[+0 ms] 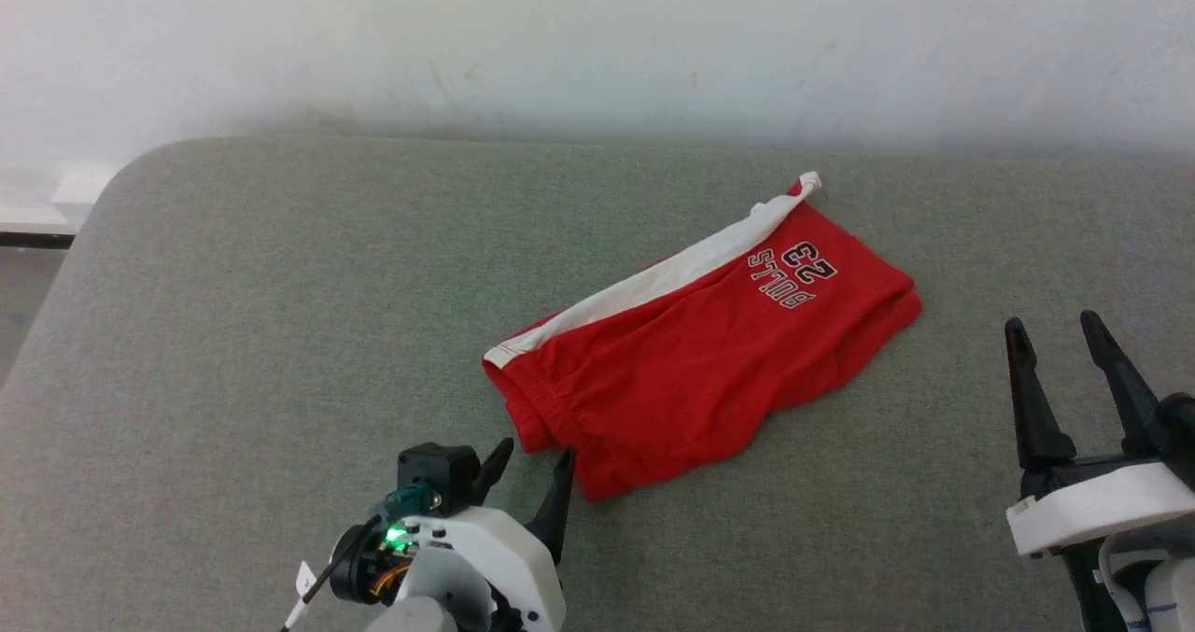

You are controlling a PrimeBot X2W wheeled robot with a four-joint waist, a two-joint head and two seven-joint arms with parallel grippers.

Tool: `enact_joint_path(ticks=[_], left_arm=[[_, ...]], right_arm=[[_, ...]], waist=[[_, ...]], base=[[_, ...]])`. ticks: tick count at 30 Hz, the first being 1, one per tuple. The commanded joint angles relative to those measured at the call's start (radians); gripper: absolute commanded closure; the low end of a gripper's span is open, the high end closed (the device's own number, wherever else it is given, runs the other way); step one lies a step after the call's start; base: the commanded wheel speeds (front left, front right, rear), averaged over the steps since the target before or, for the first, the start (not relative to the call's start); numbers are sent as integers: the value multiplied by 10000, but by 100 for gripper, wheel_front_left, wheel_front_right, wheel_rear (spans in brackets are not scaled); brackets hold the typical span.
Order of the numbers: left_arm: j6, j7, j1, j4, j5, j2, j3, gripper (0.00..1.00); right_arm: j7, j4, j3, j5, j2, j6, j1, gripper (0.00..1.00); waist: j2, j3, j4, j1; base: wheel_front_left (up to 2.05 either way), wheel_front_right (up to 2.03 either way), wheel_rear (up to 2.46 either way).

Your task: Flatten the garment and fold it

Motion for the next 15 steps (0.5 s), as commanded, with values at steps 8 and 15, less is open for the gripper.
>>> enact_joint_path(ticks=[8,15], left_arm=[[438,732,-881,888,-120,-247,103,0],[750,1607,-1104,1527,-41,-301,-216,0]], right_arm=[[437,-1094,-357,-286,724,-9,297,0],[437,-1200,-411,-220,859,-9,220,0]], waist=[[0,909,-819,1],[0,1204,-949,1]], base=[[0,0,0],[0,0,0]])
